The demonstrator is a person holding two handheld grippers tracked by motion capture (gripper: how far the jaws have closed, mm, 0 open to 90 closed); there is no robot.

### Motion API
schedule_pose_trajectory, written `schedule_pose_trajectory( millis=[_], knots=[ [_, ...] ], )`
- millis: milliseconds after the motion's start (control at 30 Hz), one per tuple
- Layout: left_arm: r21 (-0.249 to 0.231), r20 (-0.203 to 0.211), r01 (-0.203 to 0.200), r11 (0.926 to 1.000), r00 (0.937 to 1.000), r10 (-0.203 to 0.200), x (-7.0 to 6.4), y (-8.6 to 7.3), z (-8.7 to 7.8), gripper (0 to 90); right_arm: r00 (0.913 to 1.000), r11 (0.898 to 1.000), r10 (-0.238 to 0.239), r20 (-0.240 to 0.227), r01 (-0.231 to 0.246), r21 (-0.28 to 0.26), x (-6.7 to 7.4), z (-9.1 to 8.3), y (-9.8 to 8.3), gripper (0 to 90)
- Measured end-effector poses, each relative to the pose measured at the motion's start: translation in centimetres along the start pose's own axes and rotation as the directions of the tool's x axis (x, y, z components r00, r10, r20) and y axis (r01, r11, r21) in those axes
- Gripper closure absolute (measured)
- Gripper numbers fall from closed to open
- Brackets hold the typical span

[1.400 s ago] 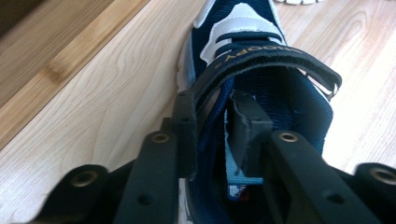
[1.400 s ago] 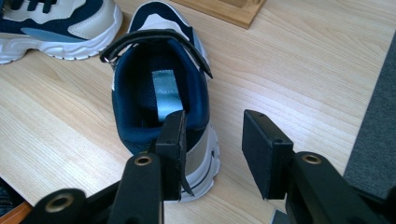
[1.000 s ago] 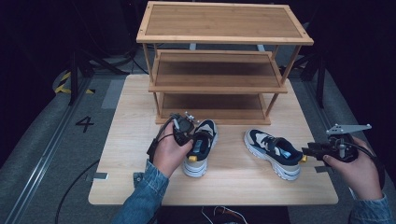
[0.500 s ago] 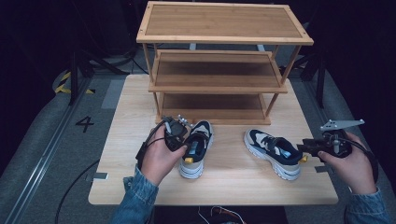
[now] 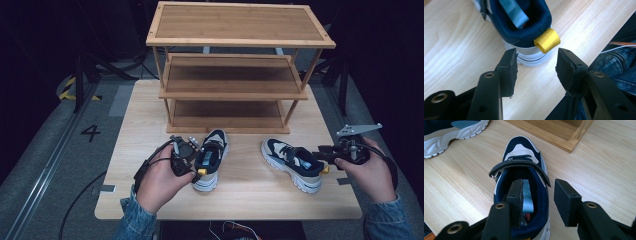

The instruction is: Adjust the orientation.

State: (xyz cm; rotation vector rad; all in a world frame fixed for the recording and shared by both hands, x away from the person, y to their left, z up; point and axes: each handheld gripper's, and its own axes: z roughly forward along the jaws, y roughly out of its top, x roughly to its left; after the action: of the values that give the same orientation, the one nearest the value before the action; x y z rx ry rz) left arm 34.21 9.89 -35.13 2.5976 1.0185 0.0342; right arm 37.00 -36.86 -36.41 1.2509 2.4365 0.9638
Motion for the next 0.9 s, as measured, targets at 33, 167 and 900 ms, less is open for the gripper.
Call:
schedule_pose_trajectory(
  millis=[33,167,900],
  knots=[
    [0.001,0.0,-0.005,1.0,1.0,0.005,-0.1,0.1,0.1,52.7,1.0,1.0,0.0,-0.001,0.0,0.002,0.0,0.0,0.0,60.5],
    [0.005,-0.001,-0.022,0.9998,0.9998,0.022,-0.5,0.7,0.6,67.1,1.0,1.0,0.002,0.001,-0.002,0.002,0.0,0.0,0.0,60.5],
    [-0.023,-0.016,-0.194,0.9807,0.9809,0.194,-3.5,3.0,0.5,63.2,0.999,1.0,0.026,0.037,-0.026,0.003,-0.5,-1.3,-1.7,60.8]
  ],
)
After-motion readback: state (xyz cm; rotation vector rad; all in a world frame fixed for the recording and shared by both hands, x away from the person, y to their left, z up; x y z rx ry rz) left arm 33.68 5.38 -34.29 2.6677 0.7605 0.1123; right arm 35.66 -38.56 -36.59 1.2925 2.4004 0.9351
